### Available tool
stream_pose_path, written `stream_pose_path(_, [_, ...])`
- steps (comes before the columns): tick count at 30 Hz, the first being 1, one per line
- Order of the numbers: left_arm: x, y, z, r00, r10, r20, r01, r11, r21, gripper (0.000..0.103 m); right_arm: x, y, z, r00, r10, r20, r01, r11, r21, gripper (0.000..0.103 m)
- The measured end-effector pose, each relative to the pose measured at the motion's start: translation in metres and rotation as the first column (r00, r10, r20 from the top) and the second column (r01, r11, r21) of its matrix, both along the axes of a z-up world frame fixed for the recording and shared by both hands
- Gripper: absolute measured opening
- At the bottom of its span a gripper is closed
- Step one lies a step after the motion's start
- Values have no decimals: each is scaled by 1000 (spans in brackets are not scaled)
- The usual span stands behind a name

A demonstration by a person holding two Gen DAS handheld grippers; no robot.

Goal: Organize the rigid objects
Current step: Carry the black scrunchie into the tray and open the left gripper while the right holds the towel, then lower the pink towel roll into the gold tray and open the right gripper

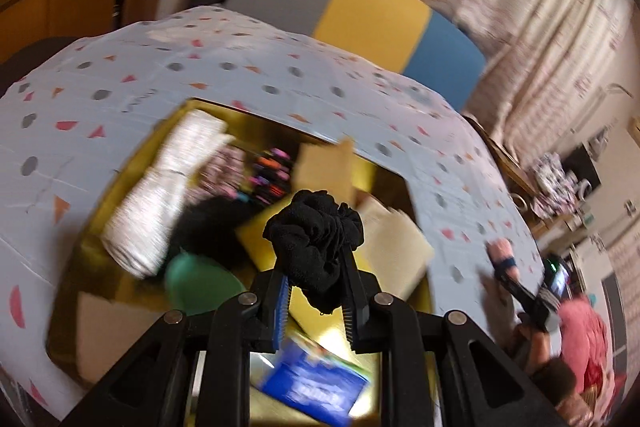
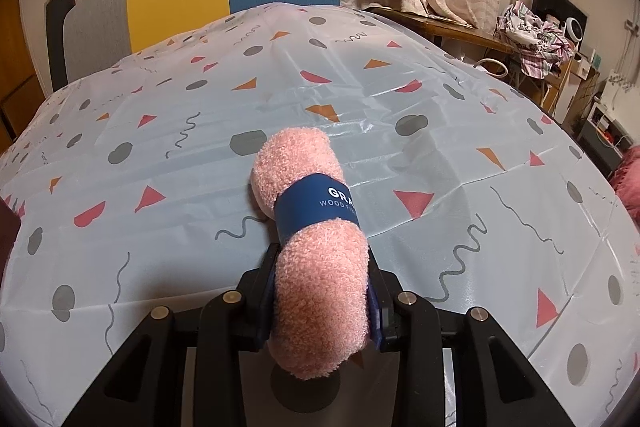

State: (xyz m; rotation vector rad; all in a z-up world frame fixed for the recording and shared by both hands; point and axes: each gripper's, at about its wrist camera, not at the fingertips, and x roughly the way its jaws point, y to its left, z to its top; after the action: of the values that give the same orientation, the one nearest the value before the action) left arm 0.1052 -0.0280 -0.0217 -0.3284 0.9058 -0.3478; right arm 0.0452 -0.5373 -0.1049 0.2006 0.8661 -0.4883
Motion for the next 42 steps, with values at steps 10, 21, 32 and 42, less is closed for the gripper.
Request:
stream_pose_path(10, [42, 25, -22, 991, 118, -67, -114, 992, 54, 47, 2, 4, 0, 1000, -2, -17, 1, 1000, -27, 37])
stream_pose_path(21, [-1, 46, -8, 993, 111, -31, -111, 994, -6, 49, -8, 8, 14, 1000, 13, 11, -13, 1000, -3, 34])
stream_pose_path(32, [-35, 22, -1, 1000, -18, 15, 19, 999, -29, 49, -37, 98, 76, 963, 206, 173, -225, 970, 98, 34])
stream_pose_path(42, [-58, 27, 17, 996, -26, 89, 22, 999, 45, 49, -41, 229, 112, 826, 499, 263, -548, 820, 165, 34])
